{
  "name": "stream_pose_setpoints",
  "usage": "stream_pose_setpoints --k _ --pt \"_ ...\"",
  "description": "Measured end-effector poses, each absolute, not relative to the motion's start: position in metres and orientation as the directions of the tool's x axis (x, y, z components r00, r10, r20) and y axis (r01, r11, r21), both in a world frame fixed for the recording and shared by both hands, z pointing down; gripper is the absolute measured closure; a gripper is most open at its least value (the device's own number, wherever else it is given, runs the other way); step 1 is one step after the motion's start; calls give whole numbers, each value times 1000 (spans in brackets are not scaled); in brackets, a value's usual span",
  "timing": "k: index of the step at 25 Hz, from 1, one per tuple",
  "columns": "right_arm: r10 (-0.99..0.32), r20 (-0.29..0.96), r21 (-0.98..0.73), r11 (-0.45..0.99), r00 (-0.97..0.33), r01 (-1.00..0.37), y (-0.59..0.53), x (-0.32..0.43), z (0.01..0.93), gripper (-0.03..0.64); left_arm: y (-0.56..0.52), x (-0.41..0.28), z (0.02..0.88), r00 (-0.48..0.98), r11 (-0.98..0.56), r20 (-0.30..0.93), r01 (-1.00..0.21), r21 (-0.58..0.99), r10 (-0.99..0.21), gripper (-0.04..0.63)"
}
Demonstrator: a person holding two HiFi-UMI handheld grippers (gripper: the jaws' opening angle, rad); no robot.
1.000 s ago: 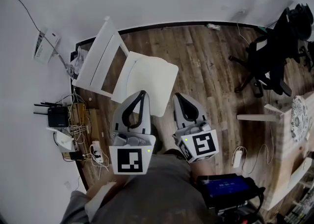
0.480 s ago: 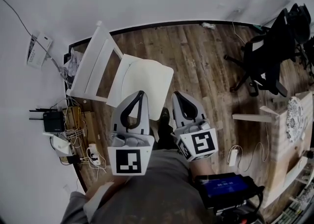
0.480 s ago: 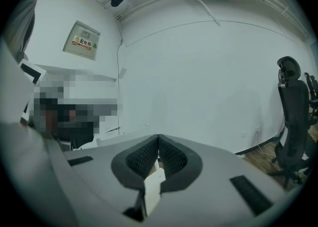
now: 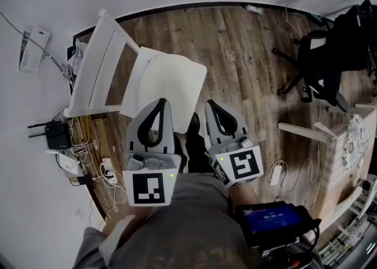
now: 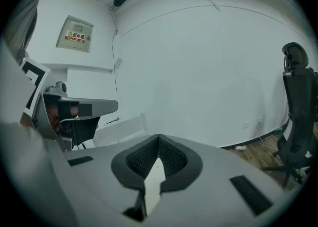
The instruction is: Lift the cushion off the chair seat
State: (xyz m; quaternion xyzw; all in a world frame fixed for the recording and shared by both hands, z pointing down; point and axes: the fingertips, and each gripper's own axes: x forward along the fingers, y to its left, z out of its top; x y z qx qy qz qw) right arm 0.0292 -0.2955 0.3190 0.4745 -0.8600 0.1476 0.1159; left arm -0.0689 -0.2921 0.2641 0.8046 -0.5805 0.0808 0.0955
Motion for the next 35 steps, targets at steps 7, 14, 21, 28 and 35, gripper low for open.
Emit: stream_pose_setpoints --k 7,14,21,28,35 --pt "-751 384 -174 513 -537 -841 -318 37 352 609 -307 -45 300 359 -355 313 -932 73 -879 589" --pt "-693 472 -223 503 -544 -835 -319 42 411 609 -314 -36 350 374 -349 384 -927 136 -844 589" --pt "-650 516 -249 510 -558 -823 -327 35 461 609 -317 -32 394 374 -332 443 -927 173 -815 589" --pt "-622 542 -285 498 -566 -819 -336 27 505 609 -329 -31 435 390 -332 456 -921 205 -800 589" --pt "-587 574 -308 491 -570 -815 -329 22 543 609 -329 -42 468 372 -283 489 -926 249 -789 589"
